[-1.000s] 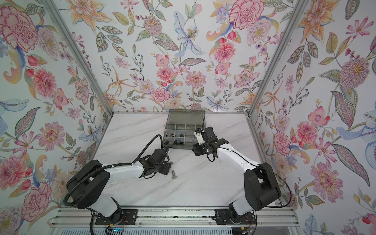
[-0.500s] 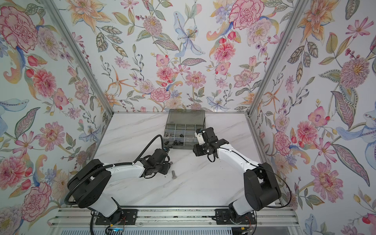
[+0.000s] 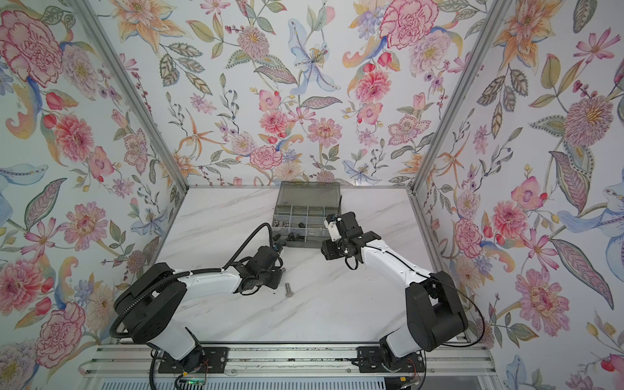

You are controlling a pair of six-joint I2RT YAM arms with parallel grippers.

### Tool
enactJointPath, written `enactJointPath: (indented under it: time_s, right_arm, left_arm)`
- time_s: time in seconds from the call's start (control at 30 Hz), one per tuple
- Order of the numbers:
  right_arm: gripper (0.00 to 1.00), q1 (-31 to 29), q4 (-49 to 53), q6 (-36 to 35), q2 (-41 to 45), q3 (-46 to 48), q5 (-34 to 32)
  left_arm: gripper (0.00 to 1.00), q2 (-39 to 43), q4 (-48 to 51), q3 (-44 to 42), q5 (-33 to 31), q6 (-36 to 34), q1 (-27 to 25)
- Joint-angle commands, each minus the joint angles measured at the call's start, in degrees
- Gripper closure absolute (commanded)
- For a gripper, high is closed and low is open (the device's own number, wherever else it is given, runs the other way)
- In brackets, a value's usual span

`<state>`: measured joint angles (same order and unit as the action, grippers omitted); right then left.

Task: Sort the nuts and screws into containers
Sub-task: 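Lift the silver bolt and carry it over the box with the left gripper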

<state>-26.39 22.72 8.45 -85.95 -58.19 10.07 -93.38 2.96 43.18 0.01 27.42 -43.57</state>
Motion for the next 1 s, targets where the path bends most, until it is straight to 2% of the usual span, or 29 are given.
enactJointPath:
  time_s: [0.0, 0.1, 0.23, 0.27, 0.57, 0.97]
  right_arm:
    - [0.49, 0.69, -0.02, 0.61, 2.47, 0.95, 0.01]
    - [0.49, 1.05, -0.04, 0.54, 3.52, 1.28, -0.04]
    - [0.49, 1.56, -0.11, 0.86, 4.61, 1.79, 0.17]
    - [0.49, 1.64, 0.0, 0.93, 4.86, 1.97, 0.17]
    - [0.48, 4.27, -0.18, 3.27, 7.76, 3.62, -0.79]
    - [0.48, 10.53, -1.36, 6.13, 14.94, 9.63, -1.29]
  left_arm:
    - [0.73, 1.3, -1.01, -0.77, 0.19, 0.22, -0.75]
    - [0.79, 2.74, -2.87, -1.61, 1.44, -0.21, -0.73]
    - [0.97, 3.37, -4.1, -1.63, 1.08, -0.33, -0.72]
    - [0.99, 3.38, -4.09, -1.22, 0.69, -0.65, -0.73]
    - [1.0, 6.26, -7.2, 8.1, 1.03, -5.08, -0.73]
    - [1.0, -10.06, -10.35, 25.17, 7.31, -14.52, -0.21]
